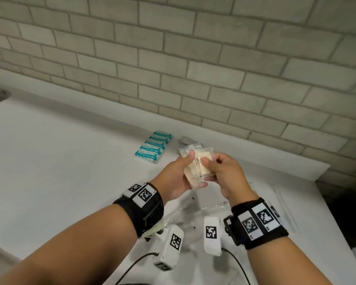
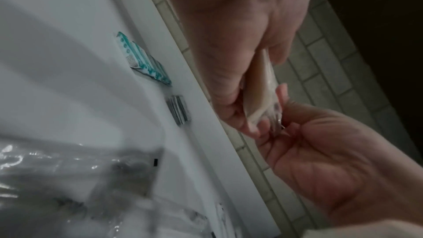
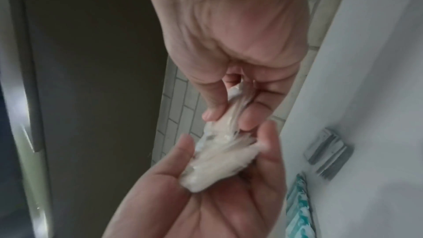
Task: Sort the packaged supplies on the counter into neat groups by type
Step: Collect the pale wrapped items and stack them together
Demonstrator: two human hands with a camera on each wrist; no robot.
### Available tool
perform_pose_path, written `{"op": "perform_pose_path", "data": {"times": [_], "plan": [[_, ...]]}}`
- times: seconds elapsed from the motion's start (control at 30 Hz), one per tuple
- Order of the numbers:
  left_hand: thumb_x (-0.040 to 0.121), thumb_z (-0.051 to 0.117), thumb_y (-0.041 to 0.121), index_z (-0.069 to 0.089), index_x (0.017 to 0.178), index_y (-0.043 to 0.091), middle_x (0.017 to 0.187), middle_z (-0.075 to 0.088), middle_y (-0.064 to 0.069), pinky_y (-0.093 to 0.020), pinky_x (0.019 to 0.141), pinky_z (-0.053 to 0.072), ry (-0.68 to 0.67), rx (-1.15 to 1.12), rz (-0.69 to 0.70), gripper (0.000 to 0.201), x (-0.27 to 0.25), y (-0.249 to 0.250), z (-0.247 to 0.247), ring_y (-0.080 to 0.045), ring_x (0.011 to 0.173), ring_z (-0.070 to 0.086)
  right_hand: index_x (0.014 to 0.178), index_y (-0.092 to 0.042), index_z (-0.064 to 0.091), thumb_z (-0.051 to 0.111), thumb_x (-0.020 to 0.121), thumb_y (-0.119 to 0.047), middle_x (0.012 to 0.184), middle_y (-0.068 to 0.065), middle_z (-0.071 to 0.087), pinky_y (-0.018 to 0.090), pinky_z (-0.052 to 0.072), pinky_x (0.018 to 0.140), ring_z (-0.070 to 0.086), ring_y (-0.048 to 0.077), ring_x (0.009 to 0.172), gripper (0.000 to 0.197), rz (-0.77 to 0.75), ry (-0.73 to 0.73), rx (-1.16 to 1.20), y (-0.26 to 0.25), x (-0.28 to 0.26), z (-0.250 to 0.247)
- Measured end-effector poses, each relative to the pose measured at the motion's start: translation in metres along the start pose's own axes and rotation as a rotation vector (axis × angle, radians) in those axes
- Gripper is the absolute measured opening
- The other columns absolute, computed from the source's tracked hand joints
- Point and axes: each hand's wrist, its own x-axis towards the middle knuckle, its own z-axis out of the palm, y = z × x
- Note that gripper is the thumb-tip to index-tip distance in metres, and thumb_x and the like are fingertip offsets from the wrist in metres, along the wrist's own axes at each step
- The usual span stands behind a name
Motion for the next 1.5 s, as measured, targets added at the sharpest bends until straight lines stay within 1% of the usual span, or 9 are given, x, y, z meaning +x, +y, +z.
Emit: {"op": "perform_pose_path", "data": {"times": [0.13,0.3,0.6,0.83,1.1,1.27,1.37,1.43,1.5], "plan": [[0.095,0.053,0.006,0.053,0.128,0.009,0.106,0.066,-0.012,-0.029,0.064,0.054,0.082,0.116,0.057,0.033,-0.007,0.004,-0.015,-0.022,0.085,0.067,0.092,-0.005,0.069,0.060,0.090,-0.005,0.074,0.002,0.069,0.027,0.053,0.061,0.063,0.018,0.063,0.009,-0.020,-0.088,-0.074,0.003,-0.004,0.010],[0.093,0.060,0.015,0.061,0.113,0.018,0.094,0.069,-0.001,-0.021,0.057,0.047,0.082,0.155,0.063,0.021,-0.022,0.018,-0.036,-0.013,0.076,0.066,0.069,-0.014,0.062,0.077,0.079,-0.016,0.061,-0.002,0.058,0.024,0.041,0.052,0.048,0.011,0.052,0.018,0.006,-0.017,-0.160,0.006,-0.003,0.025],[0.085,0.067,0.013,0.052,0.129,0.012,0.100,0.068,-0.003,-0.025,0.060,0.048,0.168,0.212,0.160,0.047,-0.036,0.041,-0.078,-0.020,0.088,0.064,0.072,-0.010,0.063,0.072,0.083,-0.010,0.060,0.001,0.060,0.026,0.046,0.051,0.049,0.013,0.049,0.015,-0.002,-0.124,-0.206,0.005,-0.004,0.065],[0.067,0.081,0.035,0.052,0.125,0.030,0.112,0.068,-0.002,-0.034,0.074,0.052,0.142,0.588,0.197,0.065,-0.042,0.060,-0.108,-0.023,0.101,0.068,0.081,-0.011,0.070,0.077,0.079,-0.019,0.072,0.003,0.068,0.027,0.048,0.054,0.059,0.014,0.057,0.011,-0.052,-0.235,-0.542,-0.011,0.010,0.099],[0.085,0.070,0.018,0.055,0.121,0.017,0.102,0.070,-0.005,-0.028,0.070,0.052,0.167,0.430,0.146,0.040,-0.045,0.077,-0.143,-0.015,0.084,0.067,0.085,-0.006,0.071,0.066,0.084,-0.014,0.085,0.005,0.068,0.028,0.047,0.069,0.061,0.019,0.073,0.010,-0.005,-0.182,-1.090,-0.003,0.045,0.116],[0.095,0.048,0.006,0.055,0.122,0.009,0.099,0.072,-0.009,-0.029,0.066,0.058,0.191,0.107,0.048,0.028,-0.044,0.080,-0.163,-0.021,0.085,0.070,0.079,-0.013,0.065,0.062,0.088,-0.017,0.072,0.002,0.061,0.023,0.041,0.058,0.052,0.014,0.063,0.009,0.142,-0.406,-1.070,0.030,0.046,0.134],[0.092,0.051,-0.002,0.056,0.123,0.006,0.103,0.070,-0.011,-0.031,0.066,0.058,0.265,0.090,0.063,0.032,-0.043,0.080,-0.169,-0.023,0.087,0.070,0.098,-0.010,0.069,0.058,0.090,-0.019,0.091,0.004,0.068,0.024,0.045,0.071,0.057,0.016,0.078,0.016,0.145,-0.464,-1.320,0.055,0.050,0.149],[0.091,0.056,-0.002,0.058,0.121,0.005,0.105,0.070,-0.011,-0.032,0.069,0.057,0.304,0.094,0.074,0.032,-0.041,0.080,-0.171,-0.024,0.090,0.070,0.105,-0.013,0.068,0.055,0.091,-0.015,0.106,0.004,0.068,0.028,0.049,0.082,0.061,0.018,0.091,0.019,0.102,-0.355,-1.246,0.057,0.054,0.152],[0.090,0.059,0.000,0.060,0.120,0.004,0.106,0.070,-0.012,-0.033,0.073,0.056,0.315,0.098,0.077,0.030,-0.039,0.080,-0.172,-0.026,0.092,0.069,0.107,-0.016,0.066,0.053,0.095,-0.021,0.102,0.003,0.068,0.028,0.051,0.076,0.063,0.017,0.087,0.019,0.075,-0.229,-0.864,0.045,0.052,0.151]]}}
